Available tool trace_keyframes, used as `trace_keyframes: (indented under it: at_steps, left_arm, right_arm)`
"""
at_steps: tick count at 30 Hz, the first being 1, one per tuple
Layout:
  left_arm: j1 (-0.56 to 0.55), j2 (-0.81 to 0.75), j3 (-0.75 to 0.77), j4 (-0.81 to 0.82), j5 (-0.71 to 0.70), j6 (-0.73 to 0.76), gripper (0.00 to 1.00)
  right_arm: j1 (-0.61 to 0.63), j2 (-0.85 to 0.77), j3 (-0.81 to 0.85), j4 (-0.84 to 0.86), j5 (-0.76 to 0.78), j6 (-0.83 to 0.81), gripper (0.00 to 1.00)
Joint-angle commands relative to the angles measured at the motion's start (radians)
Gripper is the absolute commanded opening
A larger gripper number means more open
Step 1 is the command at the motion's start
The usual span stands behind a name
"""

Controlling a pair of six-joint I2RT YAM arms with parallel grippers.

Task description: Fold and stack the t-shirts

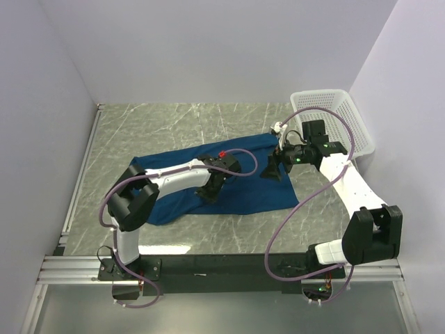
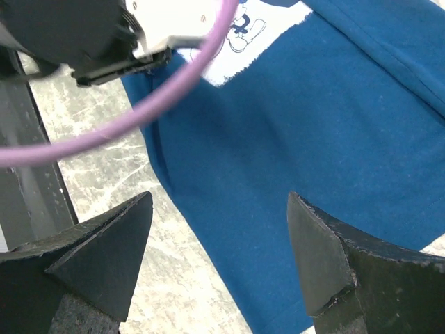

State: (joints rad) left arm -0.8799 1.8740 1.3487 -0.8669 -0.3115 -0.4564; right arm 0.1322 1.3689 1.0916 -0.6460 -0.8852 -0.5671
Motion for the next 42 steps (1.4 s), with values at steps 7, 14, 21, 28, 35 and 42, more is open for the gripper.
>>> trace_keyframes:
  at_steps: [7, 14, 21, 28, 35, 42]
  left_arm:
    - [-0.014, 0.037, 0.040, -0.037, -0.046, 0.013, 0.34]
    - [-0.028, 0.062, 0.055, -0.049, -0.090, 0.007, 0.01]
    - [-0.044, -0.157, 0.015, -0.005, -0.025, 0.010, 0.01]
    - [-0.040, -0.324, -0.095, 0.097, 0.155, 0.009, 0.01]
    - [-0.039, -0.421, -0.160, 0.127, 0.230, -0.018, 0.01]
    - [-0.039, -0.478, -0.200, 0.120, 0.239, -0.024, 0.01]
  right_arm:
    - [-0.028, -0.008, 0.007, -0.009, -0.049, -0.007, 0.84]
    - [-0.039, -0.025, 0.013, -0.032, -0.038, -0.030, 0.84]
    - [-0.040, -0.115, -0.052, -0.310, 0.197, -0.565, 0.82]
    - [-0.057, -0.209, -0.348, -0.173, 0.538, -0.844, 0.75]
    - [-0.057, -0.139, -0.398, -0.098, 0.646, -0.857, 0.63]
    - [-0.057, -0.054, -0.400, -0.058, 0.638, -0.838, 0.58]
